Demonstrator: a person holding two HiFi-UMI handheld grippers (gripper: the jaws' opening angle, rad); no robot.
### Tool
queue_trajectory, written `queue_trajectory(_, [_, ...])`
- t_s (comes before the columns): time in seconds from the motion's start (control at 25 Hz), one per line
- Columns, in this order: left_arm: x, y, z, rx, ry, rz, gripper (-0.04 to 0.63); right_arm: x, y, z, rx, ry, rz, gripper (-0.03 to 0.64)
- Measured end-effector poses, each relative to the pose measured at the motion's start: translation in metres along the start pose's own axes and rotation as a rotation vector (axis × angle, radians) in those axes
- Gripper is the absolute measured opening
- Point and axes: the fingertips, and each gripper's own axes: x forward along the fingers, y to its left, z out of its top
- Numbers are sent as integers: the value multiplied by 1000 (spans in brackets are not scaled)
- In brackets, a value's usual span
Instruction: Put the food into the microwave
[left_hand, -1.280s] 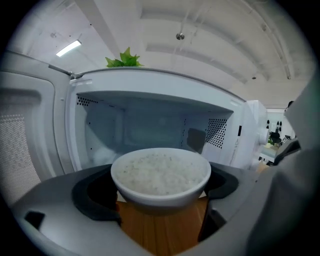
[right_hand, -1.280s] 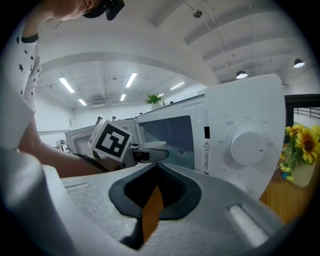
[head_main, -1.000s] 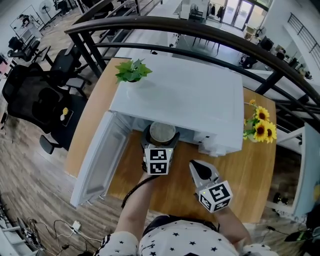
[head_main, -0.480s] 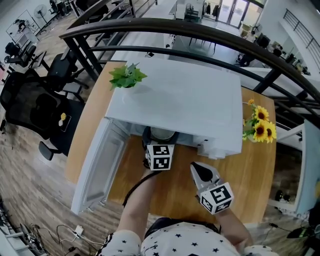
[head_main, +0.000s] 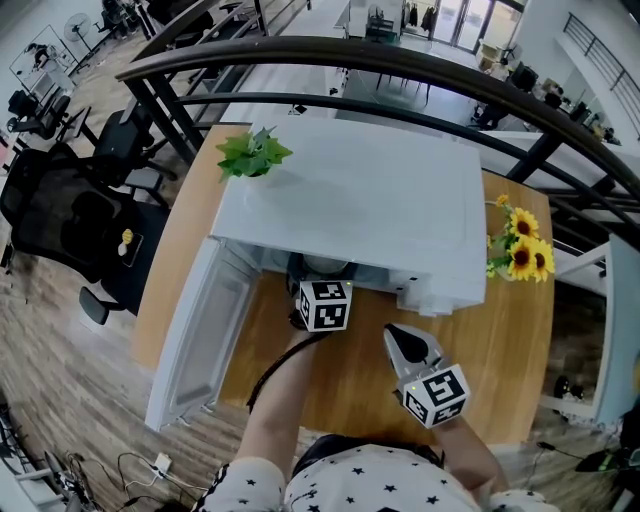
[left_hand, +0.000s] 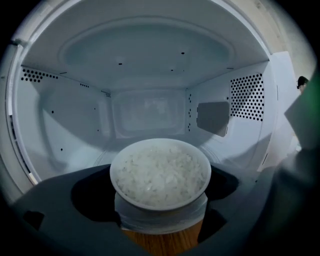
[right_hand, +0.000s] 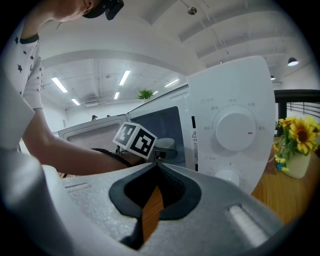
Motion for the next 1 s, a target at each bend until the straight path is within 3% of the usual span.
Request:
queue_trajectory(0.56, [0, 1, -4, -23, 49, -17, 491, -14, 6, -1, 19, -20, -9, 5])
queue_trajectory(1.0, [-46, -15, -6, -83, 5, -33, 491, -43, 22, -7, 0, -42, -11, 5])
